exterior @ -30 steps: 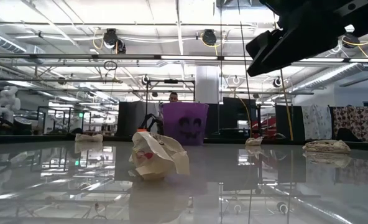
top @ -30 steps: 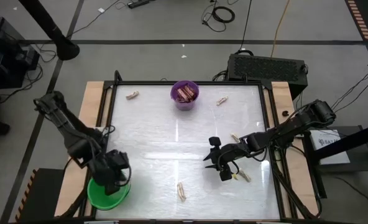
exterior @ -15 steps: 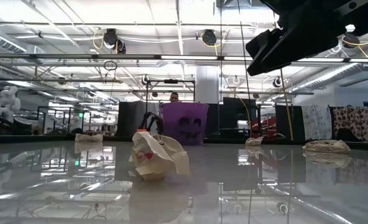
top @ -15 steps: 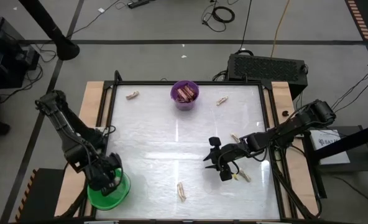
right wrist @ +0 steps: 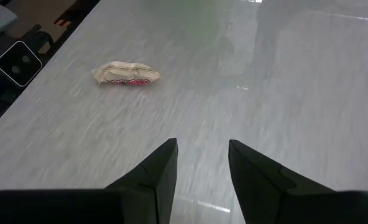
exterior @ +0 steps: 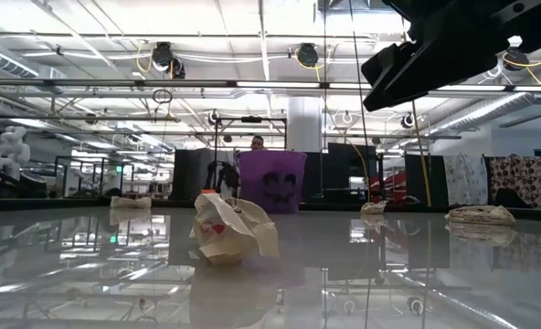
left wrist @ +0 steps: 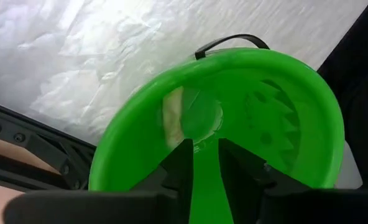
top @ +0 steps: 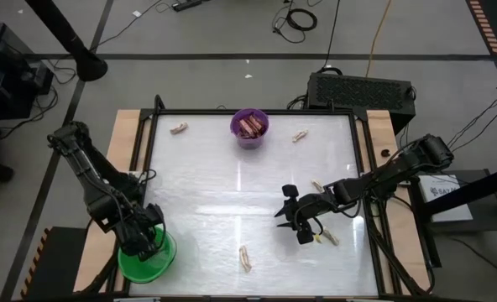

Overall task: Sort candy by brand, put in halloween buckets
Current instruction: Put the white chocolate into the green bucket

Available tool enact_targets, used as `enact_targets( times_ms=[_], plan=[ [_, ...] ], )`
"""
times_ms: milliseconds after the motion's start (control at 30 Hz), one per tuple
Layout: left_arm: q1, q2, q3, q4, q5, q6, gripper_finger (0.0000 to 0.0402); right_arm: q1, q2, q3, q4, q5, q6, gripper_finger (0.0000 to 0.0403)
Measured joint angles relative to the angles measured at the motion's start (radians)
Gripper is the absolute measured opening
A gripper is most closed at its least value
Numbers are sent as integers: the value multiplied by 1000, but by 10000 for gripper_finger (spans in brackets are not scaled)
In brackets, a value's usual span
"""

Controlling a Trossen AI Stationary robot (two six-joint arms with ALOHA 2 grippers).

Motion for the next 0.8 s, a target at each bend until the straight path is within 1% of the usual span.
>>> enact_targets(
  times_ms=[100, 167, 233, 367, 500, 567, 667, 800],
  plan=[
    [0, 0, 0, 8, 5, 0, 96, 0, 0, 0, 0, 0, -1, 137],
    [0, -2, 0, 32, 29, 3, 98, 0, 0, 0, 0, 0, -1, 137],
    [0, -8, 7, 43, 29, 13, 99, 0, 0, 0, 0, 0, -1, 137],
    [10, -12, 44, 55, -47, 68, 100, 0, 0, 0, 0, 0, -3, 137],
    [59, -11, 52, 85, -112, 134, 100, 0, 0, 0, 0, 0, -3, 137],
    [102, -6, 52, 113, -143, 202, 100, 0, 0, 0, 1, 0, -3, 137],
    [176, 22, 52, 202, -163, 393, 100, 0, 0, 0, 2, 0, -3, 137],
    [264, 99, 52, 331, -179, 633, 100, 0, 0, 0, 2, 4, -4, 137]
  ],
)
